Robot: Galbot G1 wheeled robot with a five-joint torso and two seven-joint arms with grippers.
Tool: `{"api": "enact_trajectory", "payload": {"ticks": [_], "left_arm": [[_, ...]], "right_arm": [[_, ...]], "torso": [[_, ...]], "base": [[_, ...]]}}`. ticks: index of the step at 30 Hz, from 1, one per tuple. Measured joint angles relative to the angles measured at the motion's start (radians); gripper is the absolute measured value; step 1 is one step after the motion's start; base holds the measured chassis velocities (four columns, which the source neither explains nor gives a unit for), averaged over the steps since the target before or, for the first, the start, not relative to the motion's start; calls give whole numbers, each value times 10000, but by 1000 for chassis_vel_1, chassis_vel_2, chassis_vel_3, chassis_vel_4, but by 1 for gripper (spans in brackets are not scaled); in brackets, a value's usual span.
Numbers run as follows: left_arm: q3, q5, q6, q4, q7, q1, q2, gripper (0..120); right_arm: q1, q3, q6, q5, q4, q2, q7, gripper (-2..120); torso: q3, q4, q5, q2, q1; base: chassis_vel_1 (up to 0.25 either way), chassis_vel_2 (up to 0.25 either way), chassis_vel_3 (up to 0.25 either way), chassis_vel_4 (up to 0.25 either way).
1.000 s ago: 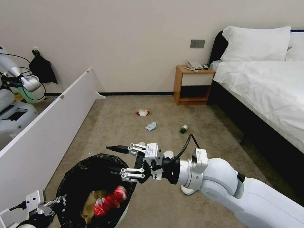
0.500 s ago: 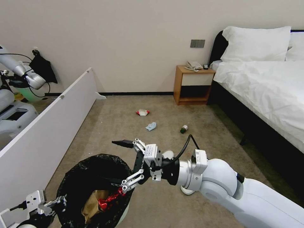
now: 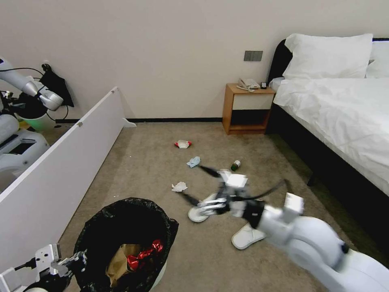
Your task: Pick up the trash bin, then pick up the garbage from the floor and place it into the trash bin.
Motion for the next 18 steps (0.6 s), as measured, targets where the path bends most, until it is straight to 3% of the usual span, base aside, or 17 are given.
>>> {"api": "enact_trajectory", "payload": {"ticks": [5, 11, 13, 17, 18], "left_arm": [[0, 10, 0, 0, 17, -36, 31, 3], [5, 103, 0, 0, 101, -42, 36, 3], [7, 210, -4, 0, 195, -15, 4, 3], [7, 306, -20, 0, 240, -30, -16, 3], [24, 355, -31, 0, 272, -52, -23, 3]], "right_arm": [[-1166, 1203, 183, -560, -58, 195, 328, 100], [-2496, 2631, 71, -1237, -83, 759, 1019, 100], [-3309, 3629, -12, -2019, -133, 1323, 1538, 100], [-3859, 4343, -141, -2736, -133, 1872, 1858, 100], [-4464, 4923, -99, -3319, -114, 2472, 2008, 100]], "torso": [[0, 10, 0, 0, 0], [-1, 6, 4, 0, 0], [0, 8, 0, 0, -1], [0, 9, -1, 1, 0], [-1, 7, 0, 1, -1]], "base": [[0, 0, 0, 0], [0, 0, 0, 0], [0, 0, 0, 0], [0, 0, 0, 0], [0, 0, 0, 0]]}}
